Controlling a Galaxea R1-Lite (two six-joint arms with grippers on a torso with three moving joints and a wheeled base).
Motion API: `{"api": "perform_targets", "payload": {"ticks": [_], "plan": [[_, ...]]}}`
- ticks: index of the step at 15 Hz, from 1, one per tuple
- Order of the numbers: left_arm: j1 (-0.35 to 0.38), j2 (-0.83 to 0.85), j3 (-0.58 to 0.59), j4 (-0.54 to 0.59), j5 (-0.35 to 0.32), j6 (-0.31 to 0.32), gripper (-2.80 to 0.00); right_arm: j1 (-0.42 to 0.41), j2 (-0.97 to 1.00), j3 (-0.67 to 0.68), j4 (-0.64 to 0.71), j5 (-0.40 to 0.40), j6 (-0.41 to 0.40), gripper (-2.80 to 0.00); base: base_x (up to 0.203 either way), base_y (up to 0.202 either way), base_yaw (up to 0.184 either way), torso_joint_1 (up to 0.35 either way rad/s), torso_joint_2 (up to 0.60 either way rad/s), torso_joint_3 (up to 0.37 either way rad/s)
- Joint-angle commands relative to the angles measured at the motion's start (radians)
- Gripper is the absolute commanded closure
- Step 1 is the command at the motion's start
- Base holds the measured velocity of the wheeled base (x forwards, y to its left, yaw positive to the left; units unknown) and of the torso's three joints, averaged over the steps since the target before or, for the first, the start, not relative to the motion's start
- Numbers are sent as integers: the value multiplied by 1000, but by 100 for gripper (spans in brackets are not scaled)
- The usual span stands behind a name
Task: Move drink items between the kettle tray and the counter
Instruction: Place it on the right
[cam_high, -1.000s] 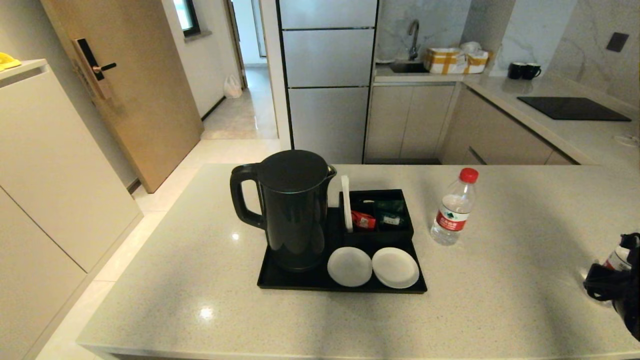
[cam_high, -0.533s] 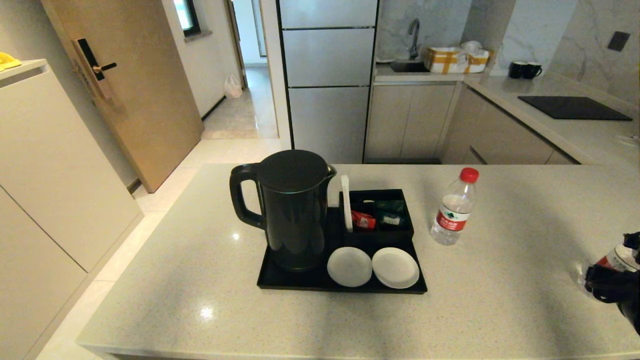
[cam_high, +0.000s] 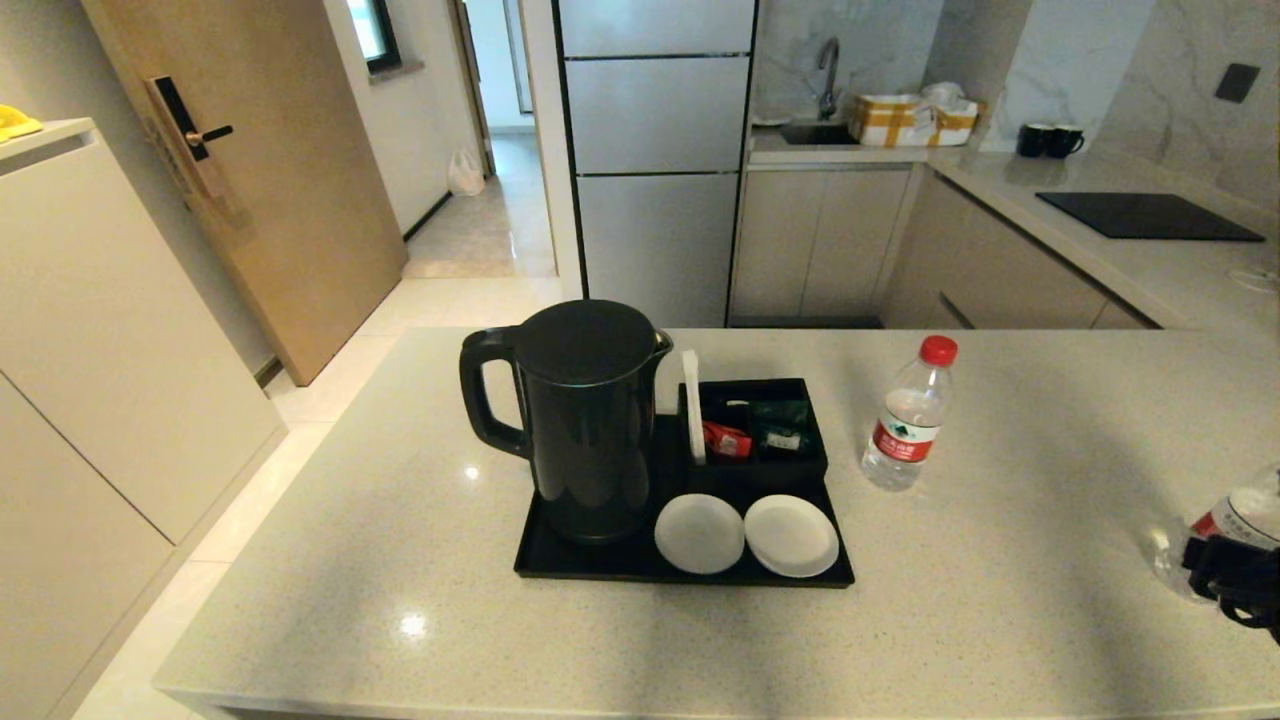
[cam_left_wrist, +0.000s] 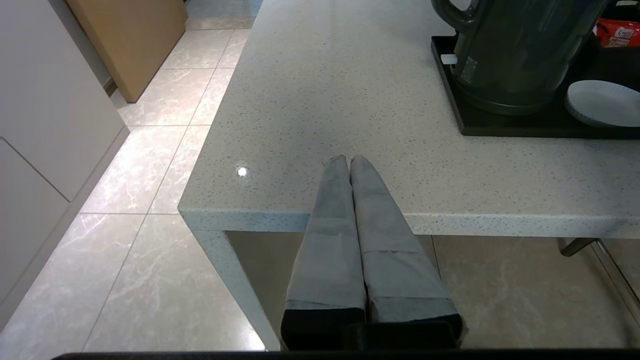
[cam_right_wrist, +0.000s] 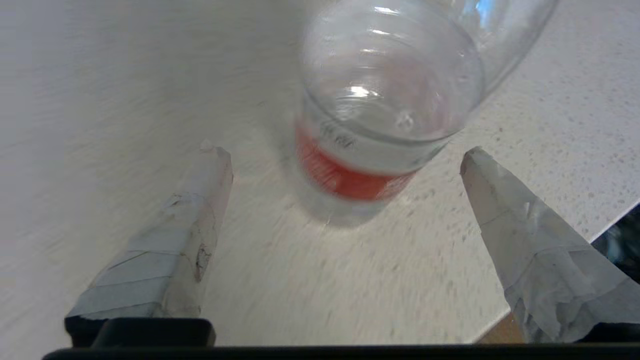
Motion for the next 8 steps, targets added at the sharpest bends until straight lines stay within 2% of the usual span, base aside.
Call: {"api": "perform_targets", "payload": {"ticks": [1, 6, 8], "plan": [[0, 1, 2, 0, 0, 0, 0, 0, -113, 55, -9, 35, -11, -280, 0, 0, 0, 0, 0, 0], [0, 1, 2, 0, 0, 0, 0, 0, -220, 74, -9, 73, -82, -280, 0, 0, 0, 0, 0, 0], [0, 1, 2, 0, 0, 0, 0, -1, -275, 22, -9, 92, -130, -280, 0, 0, 0, 0, 0, 0]]}}
